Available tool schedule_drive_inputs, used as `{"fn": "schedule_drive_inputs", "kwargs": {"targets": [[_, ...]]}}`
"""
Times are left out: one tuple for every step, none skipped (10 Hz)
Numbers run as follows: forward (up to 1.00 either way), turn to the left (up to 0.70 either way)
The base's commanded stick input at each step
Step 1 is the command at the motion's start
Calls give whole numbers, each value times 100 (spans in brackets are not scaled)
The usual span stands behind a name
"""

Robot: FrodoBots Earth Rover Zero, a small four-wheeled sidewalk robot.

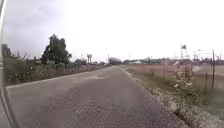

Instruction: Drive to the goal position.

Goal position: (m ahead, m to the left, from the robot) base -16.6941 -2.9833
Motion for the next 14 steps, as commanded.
{"fn": "schedule_drive_inputs", "kwargs": {"targets": [[8,0],[8,0],[8,0],[8,0],[7,0],[8,0],[8,0],[8,0],[8,0],[8,0],[7,0],[8,0],[8,0],[8,0]]}}
